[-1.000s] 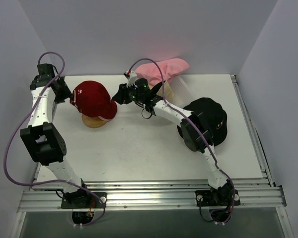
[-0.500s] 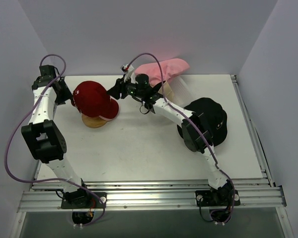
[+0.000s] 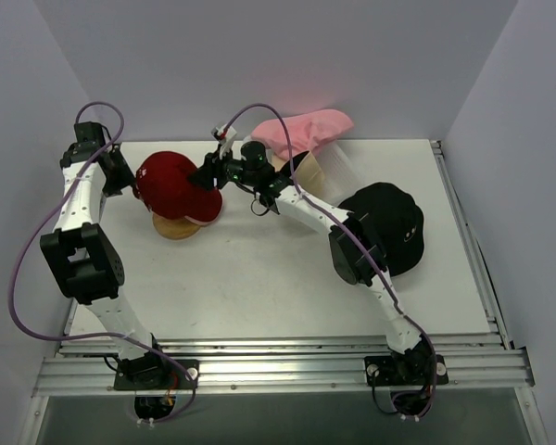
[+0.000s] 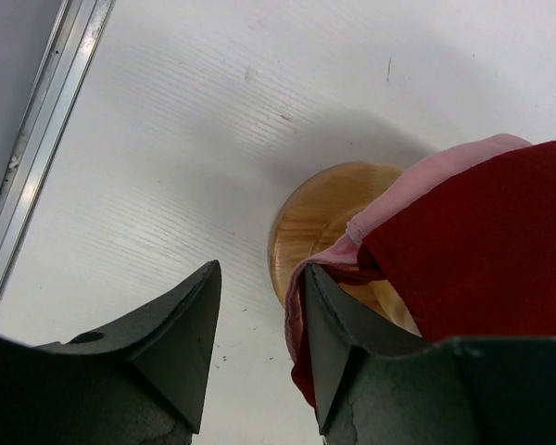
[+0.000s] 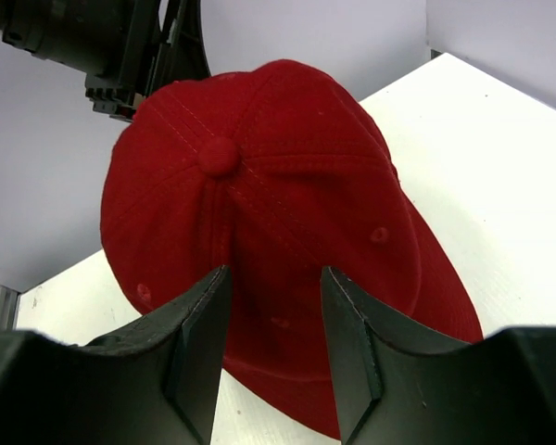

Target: Stack the hats

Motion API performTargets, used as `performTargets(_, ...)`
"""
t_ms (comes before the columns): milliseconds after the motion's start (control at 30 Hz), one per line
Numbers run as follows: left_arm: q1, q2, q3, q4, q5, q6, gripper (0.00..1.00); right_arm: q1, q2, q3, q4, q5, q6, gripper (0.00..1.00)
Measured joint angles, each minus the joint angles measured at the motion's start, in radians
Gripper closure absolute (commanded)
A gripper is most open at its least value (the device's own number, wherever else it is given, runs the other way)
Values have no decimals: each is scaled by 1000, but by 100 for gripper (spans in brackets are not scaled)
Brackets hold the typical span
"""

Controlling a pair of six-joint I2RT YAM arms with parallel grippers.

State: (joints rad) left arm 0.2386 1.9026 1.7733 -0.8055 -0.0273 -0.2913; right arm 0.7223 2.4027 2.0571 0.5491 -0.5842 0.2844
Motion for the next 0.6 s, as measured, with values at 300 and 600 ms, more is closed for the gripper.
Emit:
performTargets(300, 0, 4, -4, 2, -32, 0, 50, -1, 0, 0, -22, 39, -2, 62)
performTargets(600, 0, 2, -5, 0, -40, -5, 47, -1, -1, -58, -74, 158, 0, 64)
